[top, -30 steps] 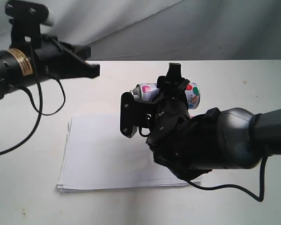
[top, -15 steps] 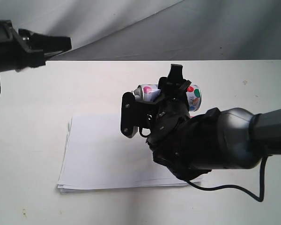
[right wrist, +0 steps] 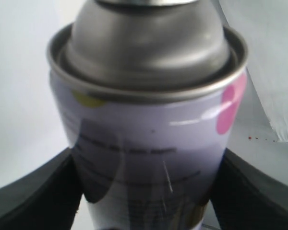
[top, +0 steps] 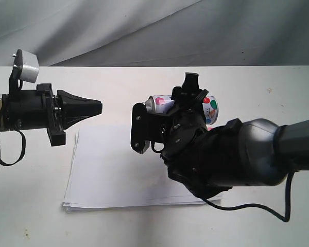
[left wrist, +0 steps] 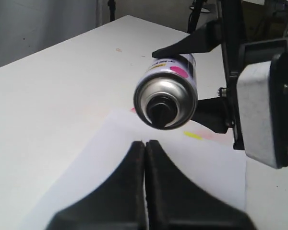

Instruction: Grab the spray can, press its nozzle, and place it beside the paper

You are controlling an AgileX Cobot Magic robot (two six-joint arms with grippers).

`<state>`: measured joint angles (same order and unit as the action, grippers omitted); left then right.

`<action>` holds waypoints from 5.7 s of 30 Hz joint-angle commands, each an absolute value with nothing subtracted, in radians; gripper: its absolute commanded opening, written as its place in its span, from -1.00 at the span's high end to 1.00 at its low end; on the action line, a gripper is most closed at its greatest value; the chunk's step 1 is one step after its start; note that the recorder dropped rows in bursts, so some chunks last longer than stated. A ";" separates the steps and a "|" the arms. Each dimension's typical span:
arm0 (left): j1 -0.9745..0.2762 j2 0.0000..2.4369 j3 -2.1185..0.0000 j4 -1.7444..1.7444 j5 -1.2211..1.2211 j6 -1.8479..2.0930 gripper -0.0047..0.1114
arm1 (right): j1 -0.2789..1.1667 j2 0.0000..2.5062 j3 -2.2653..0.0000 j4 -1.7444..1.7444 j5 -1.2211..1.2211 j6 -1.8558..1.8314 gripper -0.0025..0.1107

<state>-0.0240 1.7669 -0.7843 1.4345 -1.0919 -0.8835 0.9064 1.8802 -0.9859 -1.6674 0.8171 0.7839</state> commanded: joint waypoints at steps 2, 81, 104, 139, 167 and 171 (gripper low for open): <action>-0.022 1.833 -0.780 1.393 -1.130 -0.731 0.92 | 0.907 1.877 -0.991 -1.685 0.838 0.783 0.96; -0.245 2.000 -0.952 1.316 -1.090 -0.688 0.92 | 0.907 1.877 -0.991 -1.657 0.838 0.728 0.96; -0.260 2.015 -0.978 1.314 -1.076 -0.706 0.92 | 0.907 1.877 -0.991 -1.682 0.824 0.730 0.96; -0.312 2.015 -0.983 1.264 -1.035 -0.693 0.92 | 0.907 1.877 -0.991 -1.690 0.822 0.730 0.96; -0.009 1.852 -0.700 1.327 -1.179 -0.582 0.92 | 0.907 1.877 -0.991 -1.664 0.811 0.736 0.96; 0.001 1.852 -0.698 1.324 -1.208 -0.593 0.92 | 0.907 1.877 -0.991 -1.610 0.816 0.741 0.96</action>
